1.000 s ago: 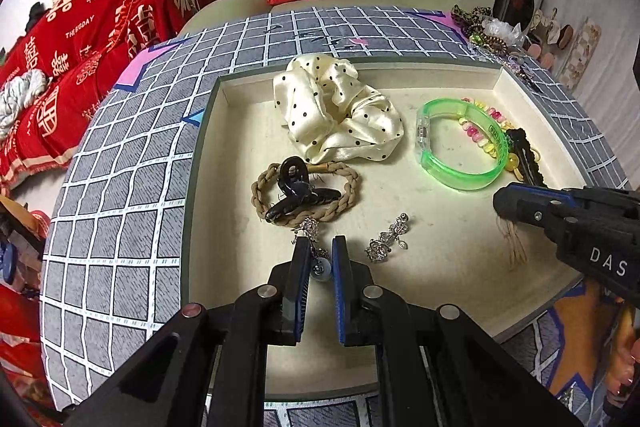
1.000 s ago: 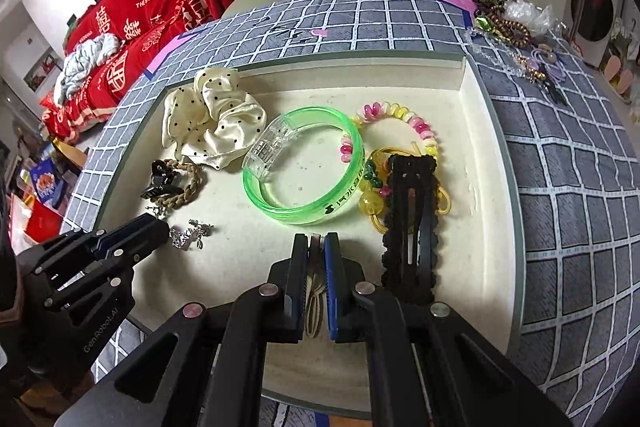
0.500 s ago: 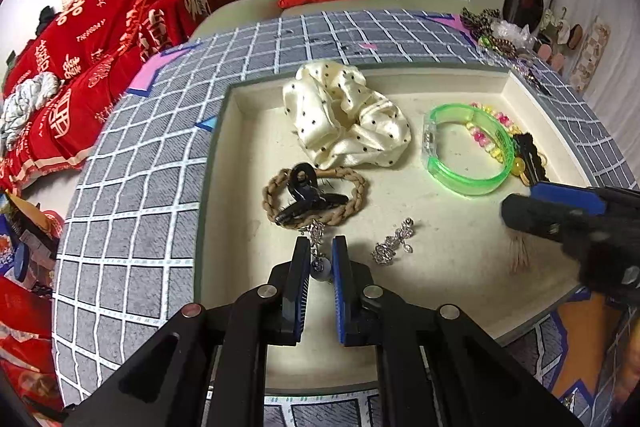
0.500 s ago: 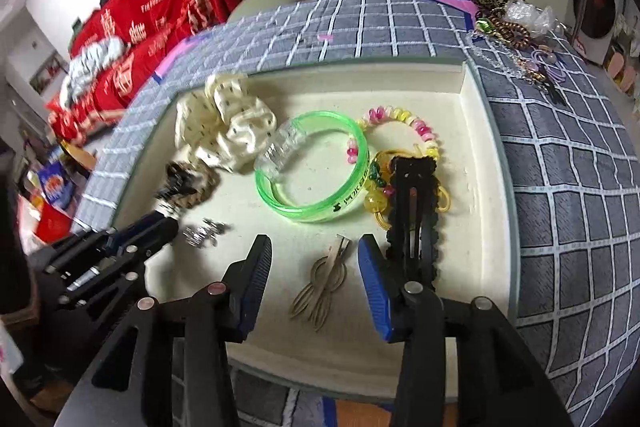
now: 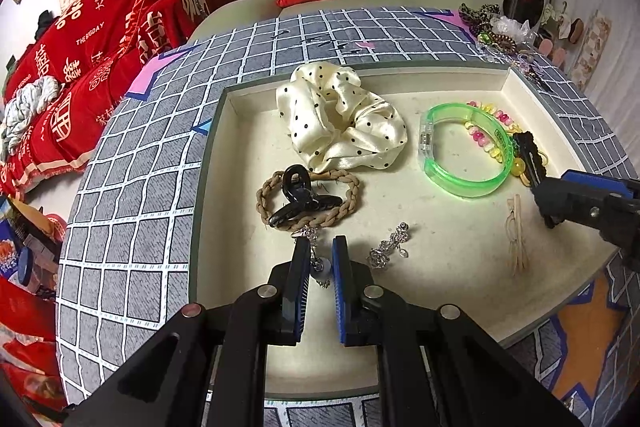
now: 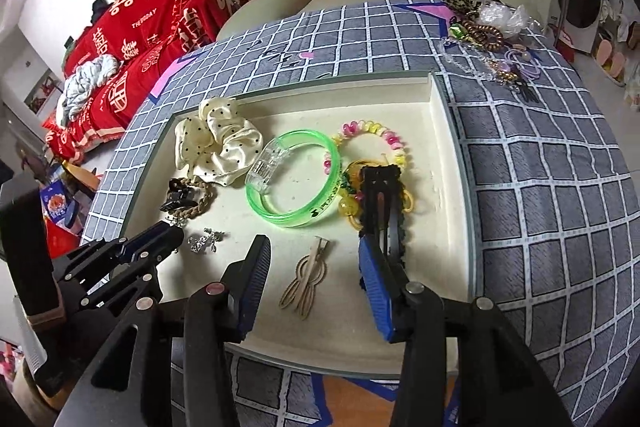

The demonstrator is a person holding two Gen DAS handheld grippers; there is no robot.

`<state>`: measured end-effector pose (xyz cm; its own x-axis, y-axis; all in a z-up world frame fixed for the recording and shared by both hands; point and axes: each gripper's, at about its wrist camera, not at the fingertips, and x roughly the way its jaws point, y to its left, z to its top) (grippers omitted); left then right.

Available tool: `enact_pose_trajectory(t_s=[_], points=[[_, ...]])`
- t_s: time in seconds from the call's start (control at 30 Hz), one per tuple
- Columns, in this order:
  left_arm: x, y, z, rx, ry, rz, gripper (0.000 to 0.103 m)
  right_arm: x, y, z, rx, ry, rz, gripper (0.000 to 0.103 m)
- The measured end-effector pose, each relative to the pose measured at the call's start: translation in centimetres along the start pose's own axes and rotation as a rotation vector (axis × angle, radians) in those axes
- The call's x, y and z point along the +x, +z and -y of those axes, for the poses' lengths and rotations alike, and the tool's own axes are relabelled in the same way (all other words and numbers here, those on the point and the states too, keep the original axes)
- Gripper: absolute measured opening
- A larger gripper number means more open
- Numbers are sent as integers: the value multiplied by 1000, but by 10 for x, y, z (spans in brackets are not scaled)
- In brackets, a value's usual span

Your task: Organize jewelry

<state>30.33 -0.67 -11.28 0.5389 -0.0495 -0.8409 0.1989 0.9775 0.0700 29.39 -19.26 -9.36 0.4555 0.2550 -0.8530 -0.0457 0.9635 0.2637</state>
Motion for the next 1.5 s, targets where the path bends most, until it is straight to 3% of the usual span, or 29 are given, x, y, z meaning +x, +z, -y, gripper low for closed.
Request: enact_pose_trajectory(t_s=[0.2, 0.23, 0.27, 0.3, 0.37, 0.6, 0.63, 0.7, 0.87, 1.2, 1.23, 1.27, 1.5], points=[[-1, 2, -2, -19, 0, 5, 19, -10, 1, 4, 11, 2, 18, 50], [-1, 2, -3, -19, -2, 6, 29, -11, 1, 5, 13, 2, 20, 50], [-2, 2, -3, -20, 1, 7, 78, -11, 1, 6, 16, 0, 22, 50], [-4, 2, -3, -29, 15, 20, 101, -12, 1, 7, 19, -1, 24, 50], [-13, 2, -4, -38, 29, 69, 103, -13, 1, 8, 23, -2, 25, 50], [-15, 4, -4, -39, 32, 60, 103, -17, 1, 11, 26, -1, 32, 50], [-15, 4, -4, -37, 36, 63, 103, -17, 0, 11, 26, -3, 31, 53], [-18, 3, -3, -33, 46, 69, 103, -17, 0, 11, 28, -1, 30, 71], [-24, -2, -5, -48, 41, 57, 103, -19, -5, 9, 22, 1, 24, 80], [-51, -22, -5, -67, 57, 53, 103, -31, -22, 3, -3, 0, 12, 81], [-54, -25, -5, -64, 57, 58, 103, -34, -25, 2, -3, 1, 10, 82], [-59, -29, -4, -60, 55, 65, 103, -36, -28, 1, -4, -1, 9, 91], [-89, -56, 0, -60, 30, 88, 103, -57, -51, -16, -75, -30, 31, 103]])
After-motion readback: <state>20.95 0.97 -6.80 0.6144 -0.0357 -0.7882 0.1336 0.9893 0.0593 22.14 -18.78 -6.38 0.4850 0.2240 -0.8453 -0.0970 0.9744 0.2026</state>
